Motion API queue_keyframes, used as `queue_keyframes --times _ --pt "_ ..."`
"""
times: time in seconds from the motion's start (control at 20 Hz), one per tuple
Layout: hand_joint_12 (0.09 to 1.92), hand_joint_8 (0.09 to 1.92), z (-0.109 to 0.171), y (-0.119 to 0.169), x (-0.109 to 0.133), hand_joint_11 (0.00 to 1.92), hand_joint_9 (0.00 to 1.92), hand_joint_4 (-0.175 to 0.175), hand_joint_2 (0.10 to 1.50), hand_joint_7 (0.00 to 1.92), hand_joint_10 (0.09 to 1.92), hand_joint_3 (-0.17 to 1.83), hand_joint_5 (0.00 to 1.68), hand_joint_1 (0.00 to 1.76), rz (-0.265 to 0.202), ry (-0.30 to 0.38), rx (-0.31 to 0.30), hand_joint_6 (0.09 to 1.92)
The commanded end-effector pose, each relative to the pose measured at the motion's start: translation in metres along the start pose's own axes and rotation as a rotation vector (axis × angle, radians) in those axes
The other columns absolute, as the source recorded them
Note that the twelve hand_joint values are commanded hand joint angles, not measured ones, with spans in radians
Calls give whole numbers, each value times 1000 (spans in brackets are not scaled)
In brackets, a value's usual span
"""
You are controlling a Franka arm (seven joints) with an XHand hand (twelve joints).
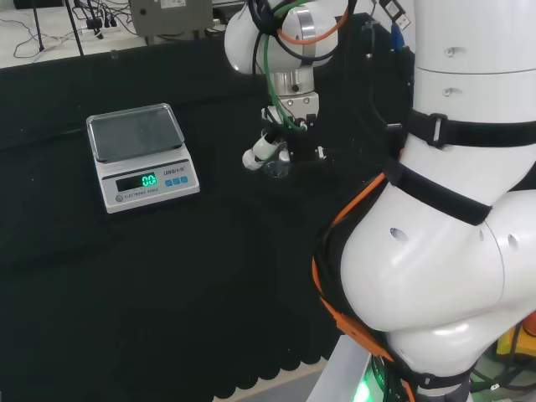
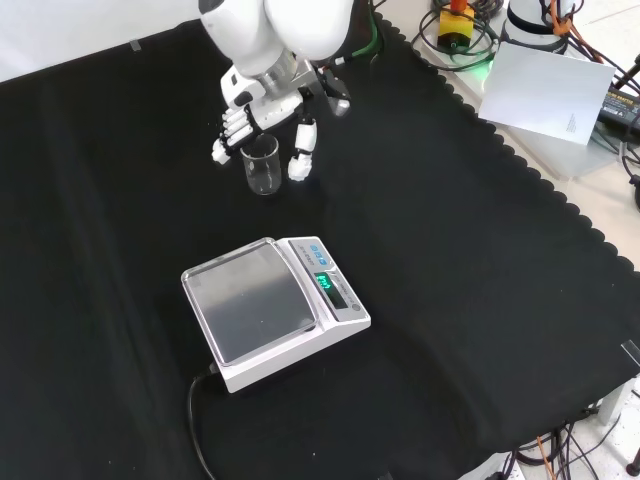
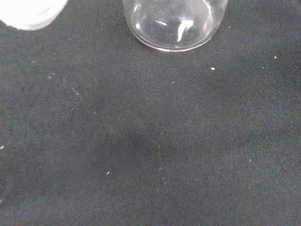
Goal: Pick up the beaker.
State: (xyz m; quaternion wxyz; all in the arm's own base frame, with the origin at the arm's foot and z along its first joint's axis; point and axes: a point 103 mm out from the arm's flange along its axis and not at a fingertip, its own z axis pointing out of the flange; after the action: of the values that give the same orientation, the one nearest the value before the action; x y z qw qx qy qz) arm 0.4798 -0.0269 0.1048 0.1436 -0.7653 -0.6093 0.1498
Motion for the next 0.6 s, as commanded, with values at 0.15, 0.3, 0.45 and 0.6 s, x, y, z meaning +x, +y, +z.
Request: queue_keyframes --times 0.15,0.3,0.45,0.6 --pt "1332 671 12 17 12 186 423 43 739 224 799 250 248 828 56 -57 -7 87" --pt "1270 840 12 20 11 616 802 52 629 467 751 636 471 1009 57 -60 -23 548" --pt "965 1069 15 23 6 1130 1025 -18 614 655 888 785 603 1166 69 -56 -61 1082" --pt "787 1302 13 26 8 1282 1130 -135 749 786 1059 679 859 1176 81 -57 -90 1160"
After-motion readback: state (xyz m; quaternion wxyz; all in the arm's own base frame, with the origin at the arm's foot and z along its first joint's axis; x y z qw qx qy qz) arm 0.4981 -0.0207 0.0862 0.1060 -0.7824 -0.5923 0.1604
